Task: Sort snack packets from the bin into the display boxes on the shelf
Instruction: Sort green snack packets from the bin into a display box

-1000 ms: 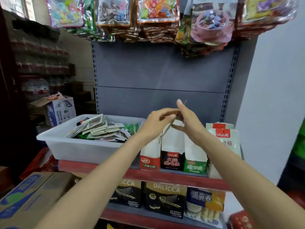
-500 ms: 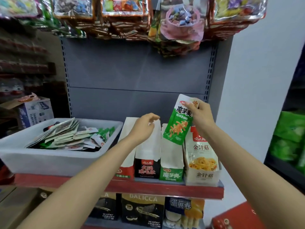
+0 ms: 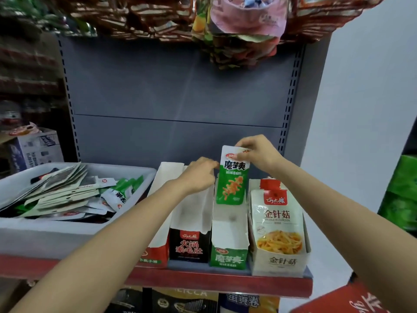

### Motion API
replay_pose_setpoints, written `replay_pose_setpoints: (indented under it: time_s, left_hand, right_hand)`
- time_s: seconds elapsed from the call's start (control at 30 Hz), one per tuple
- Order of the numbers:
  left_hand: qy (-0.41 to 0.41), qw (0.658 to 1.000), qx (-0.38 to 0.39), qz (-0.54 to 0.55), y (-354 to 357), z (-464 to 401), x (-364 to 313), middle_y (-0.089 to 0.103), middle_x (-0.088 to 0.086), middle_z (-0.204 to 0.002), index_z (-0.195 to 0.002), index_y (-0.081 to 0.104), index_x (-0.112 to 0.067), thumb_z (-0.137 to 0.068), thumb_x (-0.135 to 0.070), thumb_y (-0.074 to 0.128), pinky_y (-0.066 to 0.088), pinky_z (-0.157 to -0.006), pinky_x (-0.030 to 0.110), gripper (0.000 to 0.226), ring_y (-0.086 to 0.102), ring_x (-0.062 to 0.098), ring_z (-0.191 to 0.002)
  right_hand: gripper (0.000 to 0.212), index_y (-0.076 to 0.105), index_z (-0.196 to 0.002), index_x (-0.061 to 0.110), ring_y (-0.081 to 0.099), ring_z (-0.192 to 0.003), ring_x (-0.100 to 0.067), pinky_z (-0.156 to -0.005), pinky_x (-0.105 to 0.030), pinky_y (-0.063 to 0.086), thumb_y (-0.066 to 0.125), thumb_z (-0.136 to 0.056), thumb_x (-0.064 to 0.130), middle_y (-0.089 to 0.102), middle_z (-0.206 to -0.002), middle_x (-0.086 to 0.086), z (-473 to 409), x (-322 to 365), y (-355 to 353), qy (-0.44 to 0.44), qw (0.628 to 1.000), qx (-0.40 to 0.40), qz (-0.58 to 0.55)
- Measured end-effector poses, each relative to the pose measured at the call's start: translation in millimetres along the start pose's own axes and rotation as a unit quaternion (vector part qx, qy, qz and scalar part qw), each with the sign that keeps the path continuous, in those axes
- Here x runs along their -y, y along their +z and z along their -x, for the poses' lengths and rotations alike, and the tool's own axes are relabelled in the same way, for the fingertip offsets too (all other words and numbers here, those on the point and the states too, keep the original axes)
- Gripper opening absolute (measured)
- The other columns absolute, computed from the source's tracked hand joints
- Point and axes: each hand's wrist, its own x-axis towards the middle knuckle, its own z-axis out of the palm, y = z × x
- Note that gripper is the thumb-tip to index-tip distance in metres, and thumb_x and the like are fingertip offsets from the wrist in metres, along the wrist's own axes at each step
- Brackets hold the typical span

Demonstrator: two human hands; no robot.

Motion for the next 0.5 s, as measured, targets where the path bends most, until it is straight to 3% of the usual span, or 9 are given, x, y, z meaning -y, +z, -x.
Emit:
replay_pose_setpoints:
  time_s: [0.07,0.2,0.33,0.5]
  left_hand:
    - [0.015,0.997,0.022,-0.068,-0.2,-2.4,0.7,0.057,0.009,-0.123,-0.114,0.059,-0.006,-0.081,-0.003,0.040,0.035,-0.098,0.037,0.039,0.041,0.028,-0.122]
    - [0.031,0.996,0.030,-0.081,-2.9,-2.2,-4.3,0.057,0.010,-0.120,-0.113,0.059,-0.007,-0.078,0.001,0.039,0.035,-0.091,0.033,0.041,0.043,0.029,-0.120]
    - [0.011,1.000,0.015,-0.016,-4.9,-2.5,-6.3,0.061,0.009,-0.120,-0.111,0.063,-0.008,-0.080,0.004,0.038,0.034,-0.076,0.029,0.042,0.049,0.030,-0.117]
    - [0.001,1.000,0.028,0.013,-5.8,-4.5,-7.7,0.062,0.002,-0.123,-0.118,0.065,-0.017,-0.080,0.004,0.043,0.035,-0.080,0.024,0.048,0.051,0.023,-0.117]
  right_hand:
    - [0.006,0.068,-0.076,0.016,0.061,-0.075,-0.015,-0.072,-0.031,0.049,0.073,-0.079,0.013,0.070,-0.083,-0.008,-1.7,-1.7,2.0,-0.011,0.999,0.022,0.039]
    - [0.004,0.071,-0.082,0.013,0.060,-0.074,-0.010,-0.062,-0.014,0.046,0.073,-0.079,0.011,0.066,-0.080,0.001,-5.9,-7.1,11.7,0.007,0.988,0.078,0.136]
    - [0.009,0.072,-0.086,0.011,0.061,-0.079,-0.012,-0.073,-0.023,0.050,0.075,-0.078,0.012,0.067,-0.083,0.000,-10.9,-13.9,17.9,0.007,0.980,0.096,0.177]
    - [0.009,0.072,-0.082,0.017,0.061,-0.077,-0.016,-0.074,-0.031,0.053,0.074,-0.076,0.011,0.067,-0.081,0.000,-12.6,-18.6,31.9,-0.008,0.965,0.103,0.243]
